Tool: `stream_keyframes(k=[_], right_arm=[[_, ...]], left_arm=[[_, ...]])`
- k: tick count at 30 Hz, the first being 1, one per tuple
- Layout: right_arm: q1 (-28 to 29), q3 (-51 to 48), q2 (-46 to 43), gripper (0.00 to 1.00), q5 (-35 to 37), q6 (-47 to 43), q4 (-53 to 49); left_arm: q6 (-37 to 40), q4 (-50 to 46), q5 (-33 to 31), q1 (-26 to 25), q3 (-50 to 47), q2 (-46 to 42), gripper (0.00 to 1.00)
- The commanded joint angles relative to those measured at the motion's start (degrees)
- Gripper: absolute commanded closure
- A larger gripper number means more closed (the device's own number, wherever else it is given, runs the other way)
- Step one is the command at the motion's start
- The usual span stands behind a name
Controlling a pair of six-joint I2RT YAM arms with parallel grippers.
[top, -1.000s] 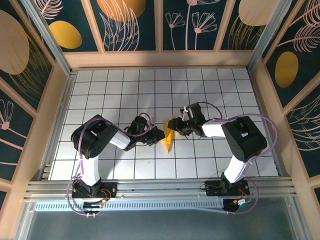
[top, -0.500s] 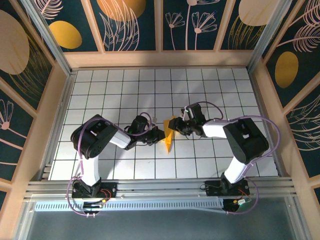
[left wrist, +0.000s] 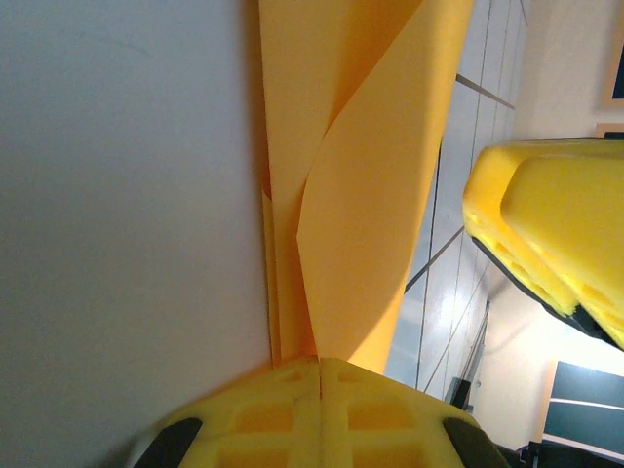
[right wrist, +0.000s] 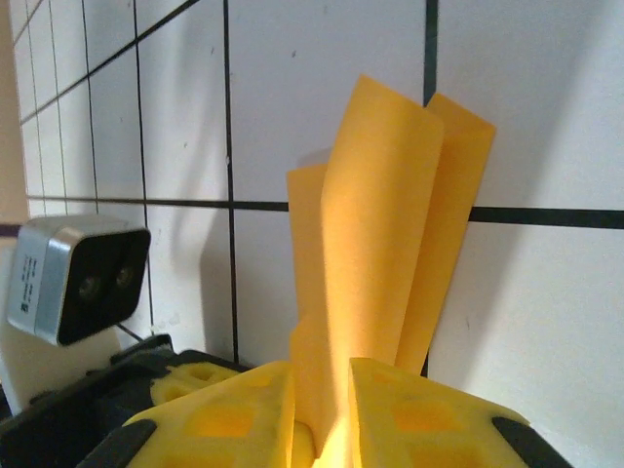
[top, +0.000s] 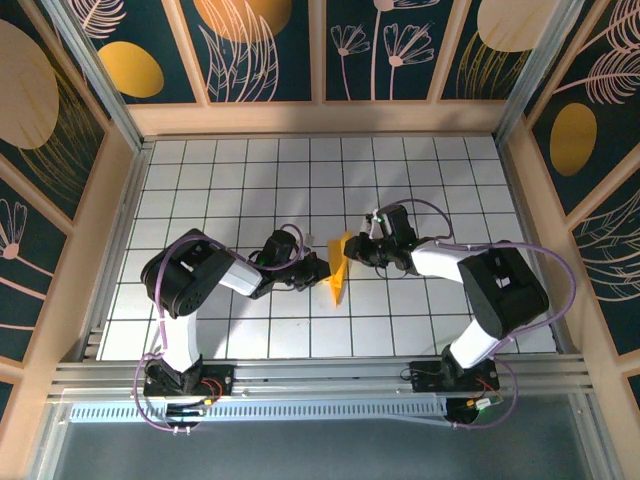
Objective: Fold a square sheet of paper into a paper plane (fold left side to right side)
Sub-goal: Fold the wing for the fifth time at the center of the table.
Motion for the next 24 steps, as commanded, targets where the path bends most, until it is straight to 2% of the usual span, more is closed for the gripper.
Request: stream_keyframes(k=[1,6,24], right_arm=[[0.0,2.3,0.8,0.86,-1.3,-2.2,-0.3],[0.3,4.2,3.5,0.9,-1.0,-2.8,-0.3],[0.3,5.5,8.8,0.91,-0.9,-3.5,0.8]], left_arm=[[2.5,-8.5,-8.7,0.5,0.1,3.6,1.0],[2.1,-9.9,-9.7,0.5,0.1,3.5,1.0],[0.7,-10.2,-11.5,1.0,-2.1,2.3,1.0]])
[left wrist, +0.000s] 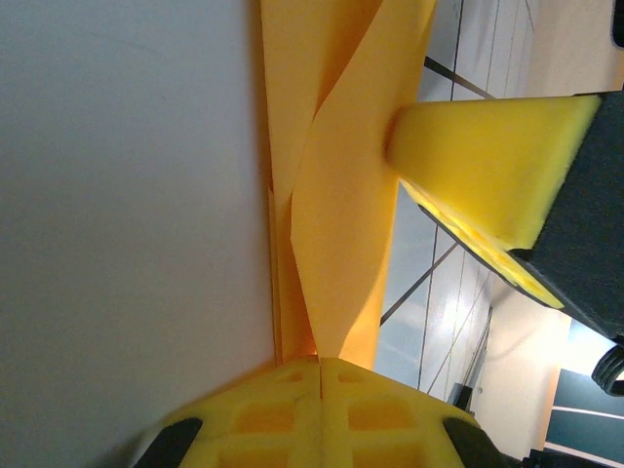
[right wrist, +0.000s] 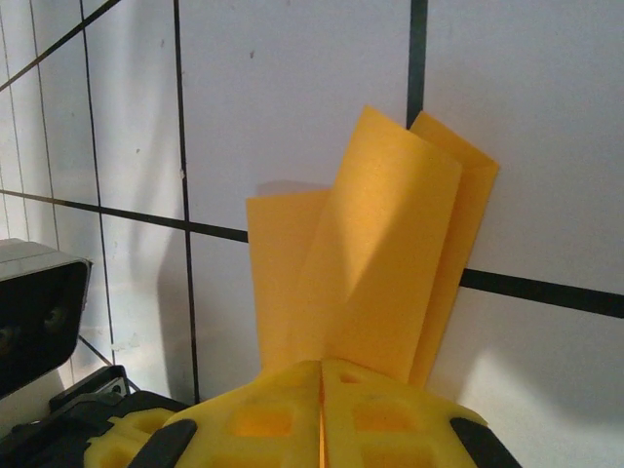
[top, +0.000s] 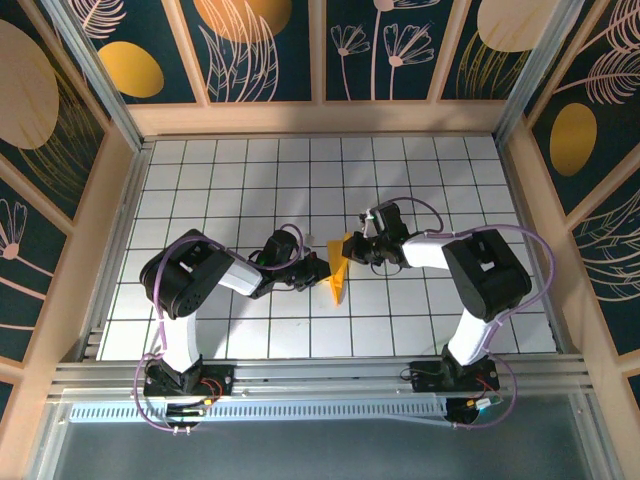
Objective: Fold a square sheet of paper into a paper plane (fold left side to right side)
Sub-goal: Fold the wing for the fifth time at the center of the table.
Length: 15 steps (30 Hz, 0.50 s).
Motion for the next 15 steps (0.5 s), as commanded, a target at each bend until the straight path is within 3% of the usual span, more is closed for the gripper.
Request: stream_keyframes(k=[1,12,15], right_arm=[[0.2,1.3,1.1,0.91,-0.1,-1.4,0.7],[0.2,2.0,4.0,0.91,1.1,-1.3,-2.9],[0.0,1.6,4.7,0.96,2.0,-0.8,-4.3]], left_arm=[[1.0,-8.7,-10.5,1.0,-2.3,2.8,1.0],[0.7,-8.5,-10.8,1.1,-2.8,2.5,1.0],[0.7,-8.3,-10.7,1.2,-2.9,2.2,1.0]])
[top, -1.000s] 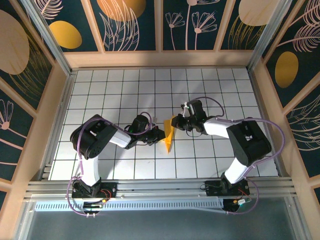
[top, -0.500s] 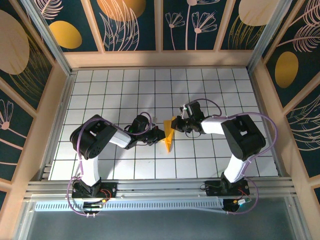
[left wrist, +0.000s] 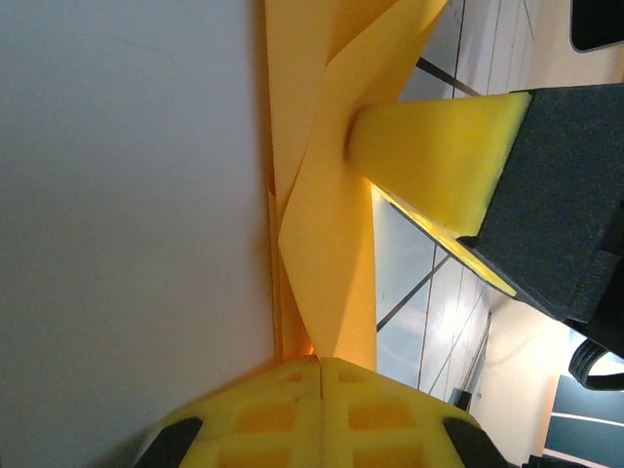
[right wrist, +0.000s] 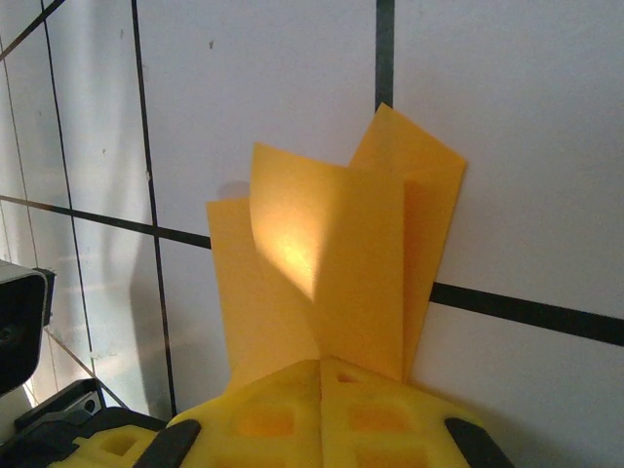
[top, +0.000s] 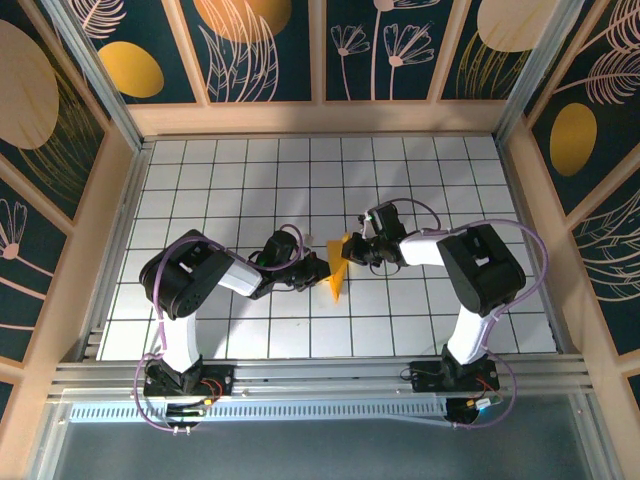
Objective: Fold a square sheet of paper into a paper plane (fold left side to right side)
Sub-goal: Fold the wing for the fifth time at the center of the table.
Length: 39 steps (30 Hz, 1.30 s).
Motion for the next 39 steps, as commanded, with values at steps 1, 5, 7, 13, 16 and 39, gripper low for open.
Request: stream_keyframes(k=[1,5,7,13,16,39], right_arm=[[-0.1,0.2,2.2,0.99,2.1,-0.8,-4.2],[-0.5,-1.6,2.6,1.0,2.6,-0.1,-4.3],[-0.6,-2.5,2.6,1.0,2.7,0.0,-3.8],[-0.7,-3.8,2.6,1.0,2.3,-0.2,-2.7],[-0.6,-4.0,2.6,1.0,2.5,-0.4,-2.7],[-0.6,-3.5,3.1,1.0,3.0,-1.2,-4.0]], left_arm=[[1.2,-8.1,-9.7,1.3,-2.8,2.2,1.0],[0.6,-4.8,-8.8,1.3,-3.9,-0.2,0.91],[0.3,-3.9,-8.1,1.3,-4.0,-2.0,0.83],[1.3,-7.2,-7.7,1.3,-2.3,-9.7,0.75],[3.8,-13.8,-9.1,1.3,-0.7,-15.1,0.76],[6.4,-21.3,-0.5,-6.0,8.6,-8.4,0.94]])
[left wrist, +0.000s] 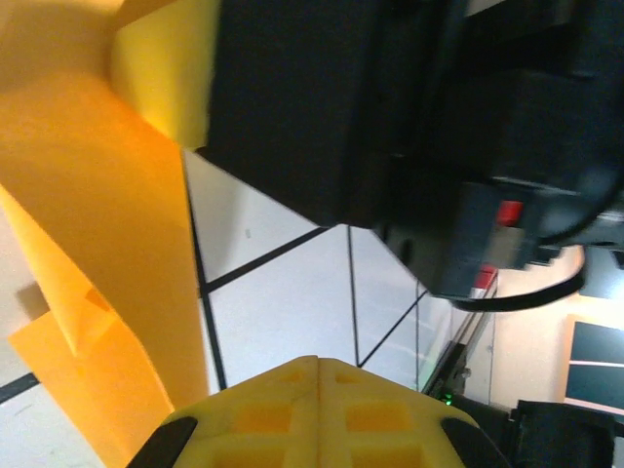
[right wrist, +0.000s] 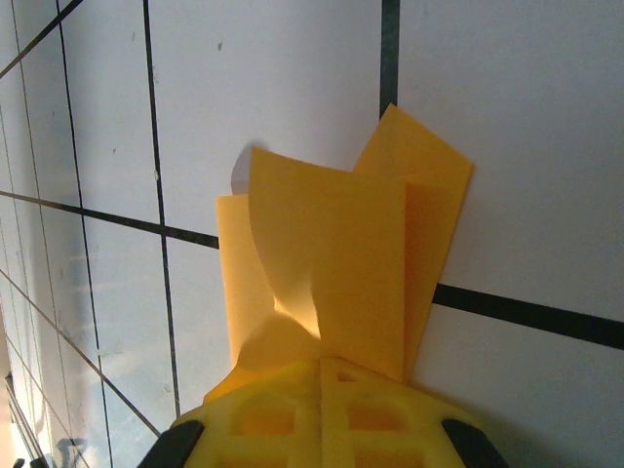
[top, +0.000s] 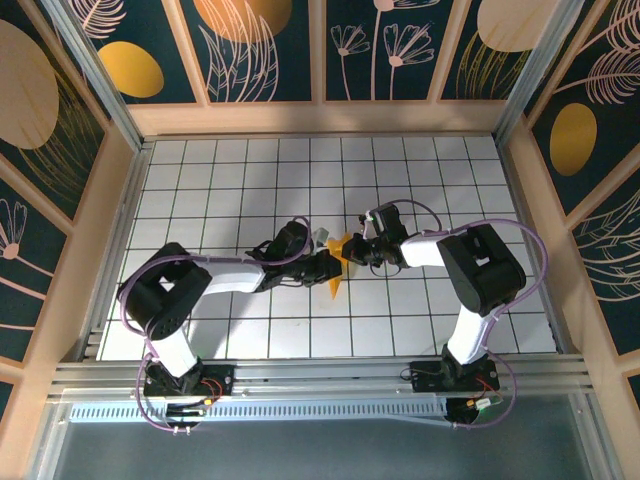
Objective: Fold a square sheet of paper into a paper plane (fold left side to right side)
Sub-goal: Fold the wing for the fifth time at the center of the table.
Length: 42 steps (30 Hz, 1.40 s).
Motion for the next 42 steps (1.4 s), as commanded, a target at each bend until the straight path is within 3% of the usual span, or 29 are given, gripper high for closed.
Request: stream_keyframes(k=[1,29,42], right_arm=[[-0.2,-2.1,3.0,1.0,3.8,-1.2,-6.6],[-0.2,-1.0,3.5,1.0,3.9,-1.9,-7.9],[-0.3,3.2,-4.3,1.0,-2.1,-3.5,-5.6]], left_arm=[[1.3,-2.7,1.0,-0.4,1.3,1.6,0.94],[3.0,-5.9,-3.3,-0.6,-2.0,6.4,0.96],[4.3,-10.6,-7.7,-1.7,-1.4,7.5,0.99]])
